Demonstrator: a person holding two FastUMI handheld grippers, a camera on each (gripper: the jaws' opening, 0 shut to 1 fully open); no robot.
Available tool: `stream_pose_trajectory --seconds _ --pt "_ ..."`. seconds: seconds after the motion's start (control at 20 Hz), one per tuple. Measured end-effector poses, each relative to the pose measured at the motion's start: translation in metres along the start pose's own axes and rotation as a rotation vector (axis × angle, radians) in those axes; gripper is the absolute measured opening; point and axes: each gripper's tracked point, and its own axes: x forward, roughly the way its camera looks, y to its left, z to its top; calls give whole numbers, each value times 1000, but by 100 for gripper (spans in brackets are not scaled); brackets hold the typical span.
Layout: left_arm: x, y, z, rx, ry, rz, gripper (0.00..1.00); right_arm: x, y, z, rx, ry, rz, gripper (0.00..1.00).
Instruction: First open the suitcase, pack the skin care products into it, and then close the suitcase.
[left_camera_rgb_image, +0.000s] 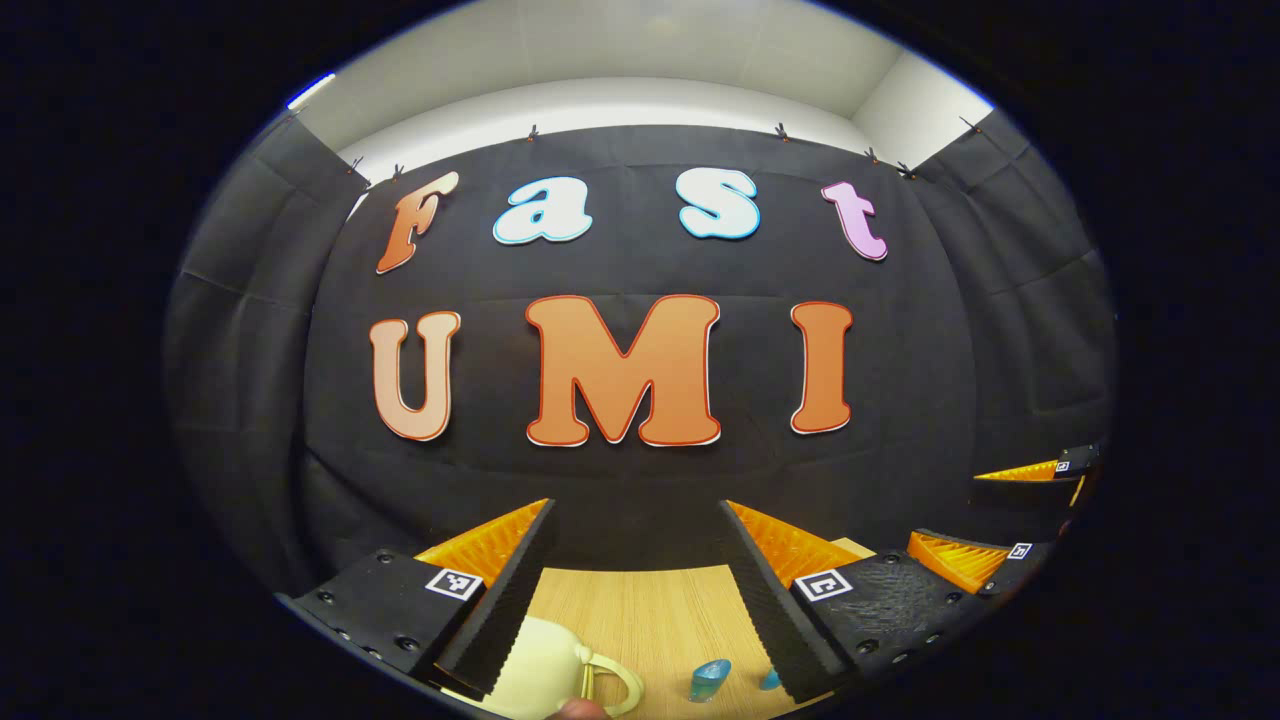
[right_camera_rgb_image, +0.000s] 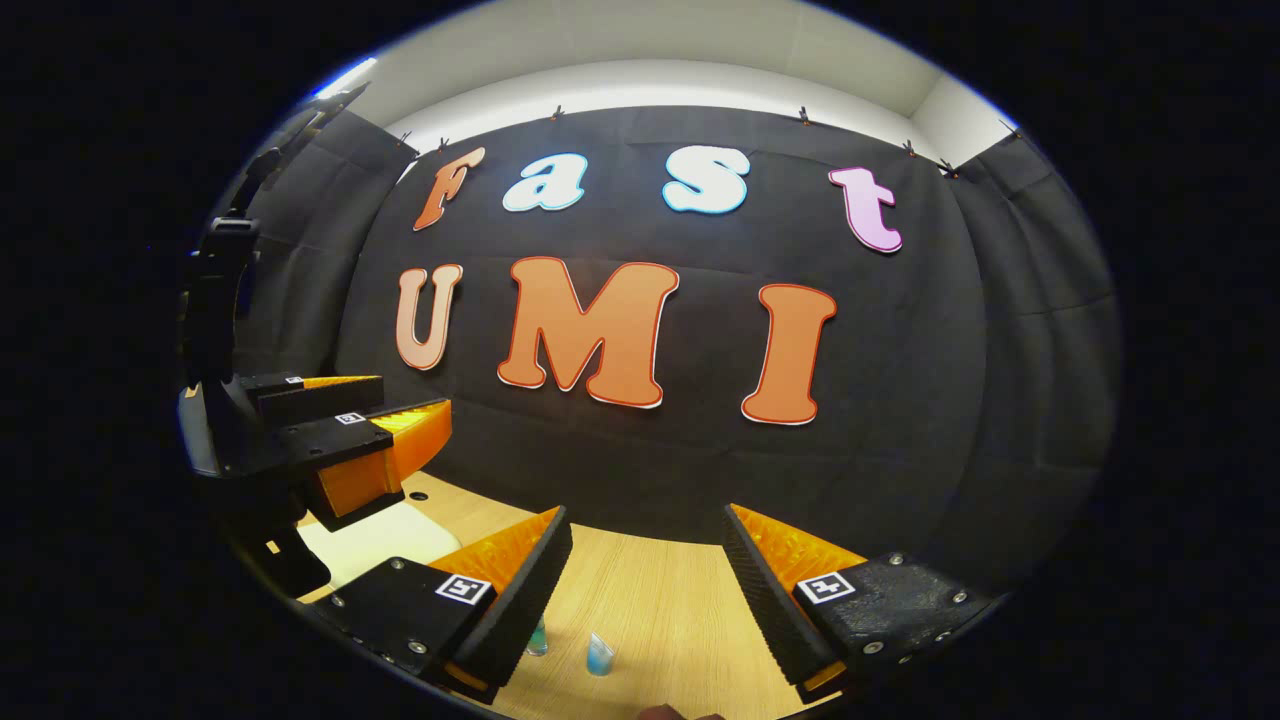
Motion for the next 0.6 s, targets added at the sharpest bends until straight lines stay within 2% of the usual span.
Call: stream_pose_trajectory --seconds 0.15,0.35,0.6 --pt "-1 3 -8 -12 17 21 96 0 -1 -1 7 0 5 95" --pt "2 6 -16 22 33 34 97 2 -6 -2 6 0 4 95" --pt "5 0 -34 87 62 9 97 6 -23 0 -6 -6 -24 95"
